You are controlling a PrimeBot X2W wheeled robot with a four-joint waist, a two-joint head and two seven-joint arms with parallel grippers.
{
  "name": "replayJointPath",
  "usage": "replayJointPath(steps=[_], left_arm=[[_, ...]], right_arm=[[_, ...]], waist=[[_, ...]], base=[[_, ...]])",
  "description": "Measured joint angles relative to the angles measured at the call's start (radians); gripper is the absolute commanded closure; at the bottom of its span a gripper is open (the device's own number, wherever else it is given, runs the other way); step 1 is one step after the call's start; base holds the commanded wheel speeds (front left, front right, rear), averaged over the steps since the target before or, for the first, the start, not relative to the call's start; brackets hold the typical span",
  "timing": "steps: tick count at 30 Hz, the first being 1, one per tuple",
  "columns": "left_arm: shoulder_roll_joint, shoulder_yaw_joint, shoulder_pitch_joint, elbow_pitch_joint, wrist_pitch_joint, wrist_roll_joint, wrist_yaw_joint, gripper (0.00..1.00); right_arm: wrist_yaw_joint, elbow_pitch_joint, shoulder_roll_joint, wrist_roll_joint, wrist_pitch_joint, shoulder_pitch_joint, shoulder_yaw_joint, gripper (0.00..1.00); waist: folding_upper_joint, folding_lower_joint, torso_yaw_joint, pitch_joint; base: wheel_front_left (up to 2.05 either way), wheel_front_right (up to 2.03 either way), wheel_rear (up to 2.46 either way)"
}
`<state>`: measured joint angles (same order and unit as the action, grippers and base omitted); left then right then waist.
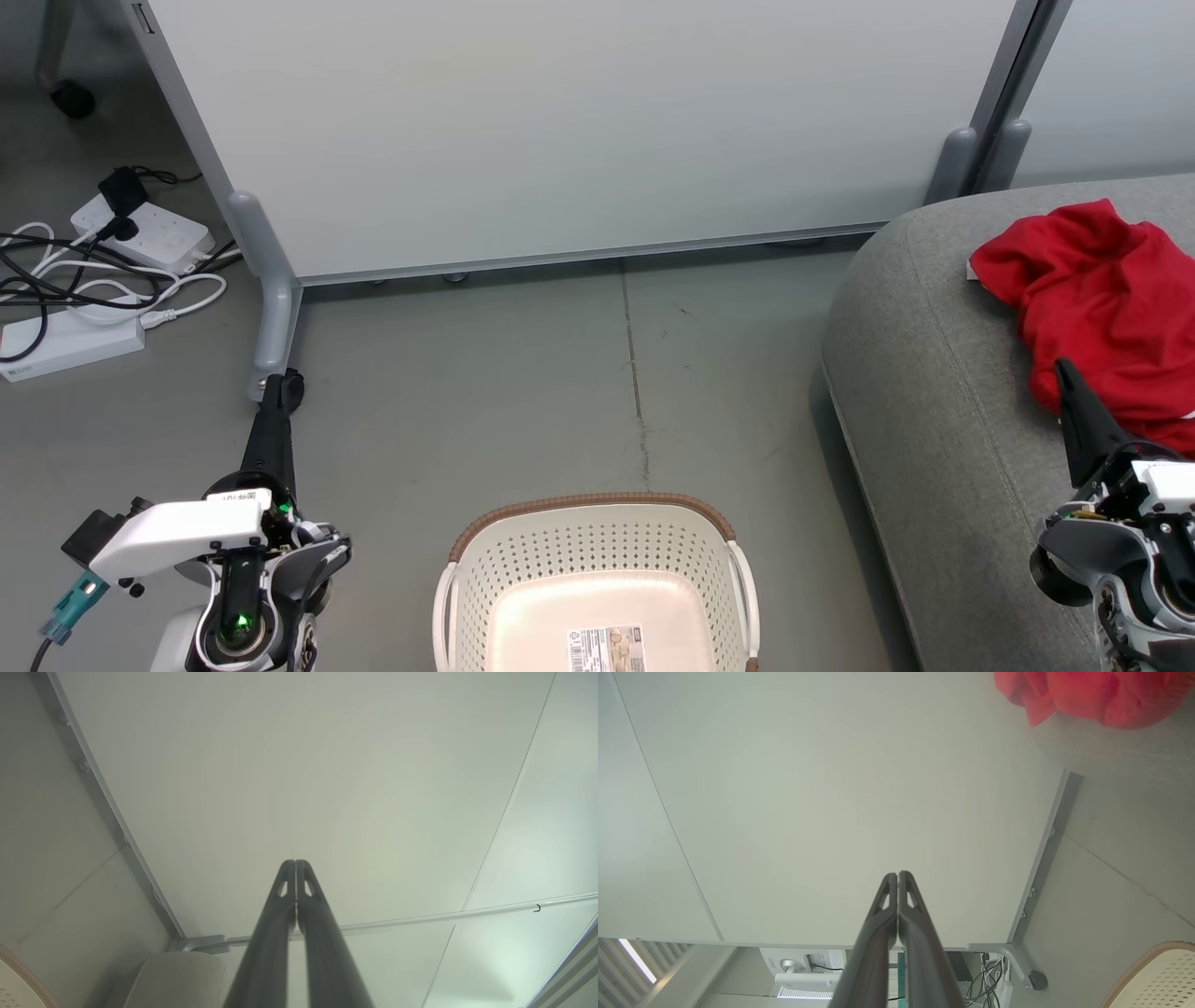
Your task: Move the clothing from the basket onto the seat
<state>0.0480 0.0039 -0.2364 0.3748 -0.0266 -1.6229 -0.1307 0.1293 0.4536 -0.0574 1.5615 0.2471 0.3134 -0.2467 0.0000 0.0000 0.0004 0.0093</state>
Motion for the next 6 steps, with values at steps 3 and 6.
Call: replayJointPath(steps=[3, 6], left_arm=[[0.0, 0.0, 0.0, 0.0, 0.0, 0.0, 0.0, 1.0], [0.0, 0.0, 0.0, 0.0, 0.0, 0.0, 0.0, 1.0]], right_arm=[[0.0, 0.0, 0.0, 0.0, 0.0, 0.0, 0.0, 1.0], [0.0, 0.0, 0.0, 0.0, 0.0, 0.0, 0.0, 1.0]], waist=[[0.0, 0.0, 0.0, 0.0], [0.0, 0.0, 0.0, 0.0]], base=[[0.0, 0.0, 0.0], [0.0, 0.0, 0.0]])
